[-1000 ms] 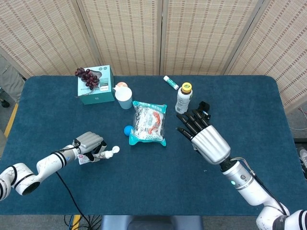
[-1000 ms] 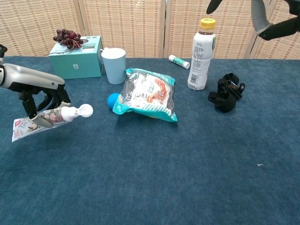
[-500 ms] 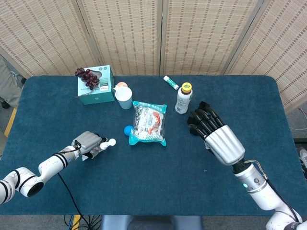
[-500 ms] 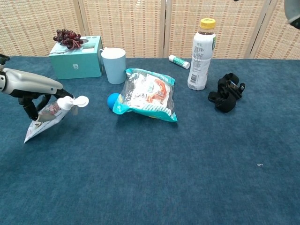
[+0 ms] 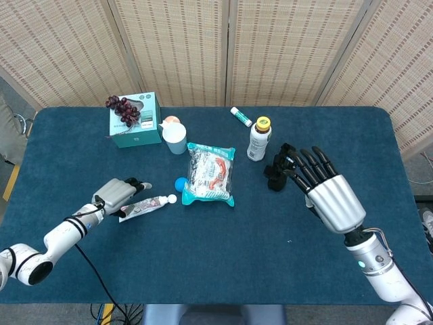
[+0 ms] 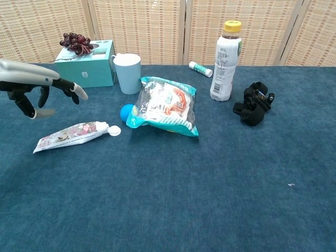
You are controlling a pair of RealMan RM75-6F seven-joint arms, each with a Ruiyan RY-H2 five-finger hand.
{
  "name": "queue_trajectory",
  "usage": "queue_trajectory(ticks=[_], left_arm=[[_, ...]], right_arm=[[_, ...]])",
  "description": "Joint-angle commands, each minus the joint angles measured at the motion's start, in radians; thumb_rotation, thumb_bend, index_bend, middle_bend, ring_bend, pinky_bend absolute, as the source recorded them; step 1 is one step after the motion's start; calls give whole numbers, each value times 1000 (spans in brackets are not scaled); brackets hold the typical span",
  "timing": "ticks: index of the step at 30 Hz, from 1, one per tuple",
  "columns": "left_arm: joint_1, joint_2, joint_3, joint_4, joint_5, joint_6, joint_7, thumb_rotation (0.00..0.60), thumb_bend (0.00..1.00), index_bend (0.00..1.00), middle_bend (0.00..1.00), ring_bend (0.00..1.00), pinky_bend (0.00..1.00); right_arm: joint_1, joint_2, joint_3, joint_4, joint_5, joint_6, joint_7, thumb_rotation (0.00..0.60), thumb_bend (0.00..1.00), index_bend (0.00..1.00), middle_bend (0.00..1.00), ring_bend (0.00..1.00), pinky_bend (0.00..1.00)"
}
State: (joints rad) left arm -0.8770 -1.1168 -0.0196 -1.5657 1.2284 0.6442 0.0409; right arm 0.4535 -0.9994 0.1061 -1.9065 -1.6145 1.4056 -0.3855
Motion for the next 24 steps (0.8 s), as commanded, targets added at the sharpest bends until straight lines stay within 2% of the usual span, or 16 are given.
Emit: queue_trajectory(ticks=[1,5,9,13,15,24], left_arm=[[63,37,-29,-53,-36,129,13,600,395,26,154,112,374],[156,65,-36,-96,-52,287,22,600,328,25,154,112,349],[258,75,-22,-122,-51,438,42,600,296,30,154,112,321],[378,39,-13,-107,-15,627,20,600,295,40,154,112,308],[439,15,-2,-84,5,708,0,600,295,65,154,113,302],[623,-18,48,-55,47,880,-13,600,295,125,154,115,281]], right_arm=[[-25,21,-4,3,14,14,9,597,739,260,37,0,0],[-69,57,-18,7,67,14,33,597,599,245,37,0,0],[-115,80,-38,22,134,6,57,599,487,172,37,0,3],[-162,85,-57,49,187,7,85,600,470,116,37,0,99],[-187,81,-64,64,211,13,100,600,464,99,37,0,105],[-272,23,-90,146,246,40,189,600,466,65,38,0,105]])
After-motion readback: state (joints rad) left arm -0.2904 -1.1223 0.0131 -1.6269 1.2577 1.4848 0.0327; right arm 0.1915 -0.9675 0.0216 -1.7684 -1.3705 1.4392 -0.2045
